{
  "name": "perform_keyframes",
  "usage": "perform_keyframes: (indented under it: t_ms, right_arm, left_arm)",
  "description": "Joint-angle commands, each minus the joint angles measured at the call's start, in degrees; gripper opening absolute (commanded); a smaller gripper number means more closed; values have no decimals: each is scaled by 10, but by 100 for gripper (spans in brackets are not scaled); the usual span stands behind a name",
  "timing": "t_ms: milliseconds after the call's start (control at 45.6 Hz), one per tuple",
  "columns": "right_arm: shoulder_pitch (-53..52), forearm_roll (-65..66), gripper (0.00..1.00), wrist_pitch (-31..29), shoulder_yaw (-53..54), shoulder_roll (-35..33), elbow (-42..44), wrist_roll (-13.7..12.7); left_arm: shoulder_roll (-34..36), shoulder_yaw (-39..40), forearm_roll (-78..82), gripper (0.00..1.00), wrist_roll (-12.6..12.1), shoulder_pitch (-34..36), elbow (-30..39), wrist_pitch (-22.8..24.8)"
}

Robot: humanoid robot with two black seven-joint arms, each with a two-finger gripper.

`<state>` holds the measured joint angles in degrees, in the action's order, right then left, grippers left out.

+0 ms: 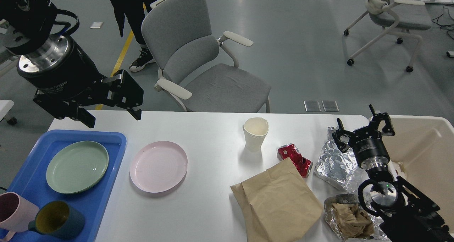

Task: Tidy desktop
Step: 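Lift the left gripper up from the blue tray, then lower the left gripper to the pink plate rim and grasp it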

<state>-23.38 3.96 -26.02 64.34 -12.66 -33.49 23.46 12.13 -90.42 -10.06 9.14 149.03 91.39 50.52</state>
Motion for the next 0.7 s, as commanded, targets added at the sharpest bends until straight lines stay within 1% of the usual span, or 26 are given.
perform_keyframes:
  t_ms: [0, 131, 219, 241, 263, 329, 416, 482, 526, 548, 635, 657, 679]
  right_arm:
    - [0, 0, 100, 0, 0, 0, 0, 0]
    - [0, 0, 100, 1, 0, 0, 0, 0]
    - [0, 0, 100, 0, 0, 0, 0, -1]
    - [0, 0, 100, 0, 0, 0, 0, 0]
    - [0, 0, 100, 0, 0, 0, 0, 0]
    - [0, 0, 100, 0, 0, 0, 0, 0]
    - [0, 0, 100, 0, 0, 0, 0, 0]
    - [0, 0, 100, 0, 0, 0, 0, -1]
    - [0, 0, 100, 0, 0, 0, 0, 0]
    - [0, 0, 100, 0, 0, 0, 0, 0]
    - [0, 0, 100, 0, 0, 0, 0, 0]
    - [0, 0, 100, 0, 0, 0, 0, 0]
    - [0, 0, 100, 0, 0, 0, 0, -1]
  left_arm:
    - [9, -7, -5, 96, 0, -21, 1, -7]
    - [43, -14, -4, 96, 1, -73, -1, -18]
    - [79, -13, -7, 96, 4, -114, -2, -53]
    - [85, -11, -9, 96, 4, -129, -3, -67]
    - [101, -8, -14, 95, 2, -166, -5, -108]
    - [112, -5, -38, 92, -1, -208, -4, -165]
    - [125, 0, -101, 91, -3, -279, -5, -233]
    - [137, 21, -150, 89, -10, -333, -11, -292]
    - [148, 45, -170, 89, -23, -370, -19, -334]
    - [152, 63, -174, 89, -34, -389, -24, -352]
    - [157, 152, -175, 90, -97, -485, -70, -414]
    - [157, 176, -175, 90, -109, -512, -86, -423]
    - [156, 199, -174, 90, -114, -536, -100, -430]
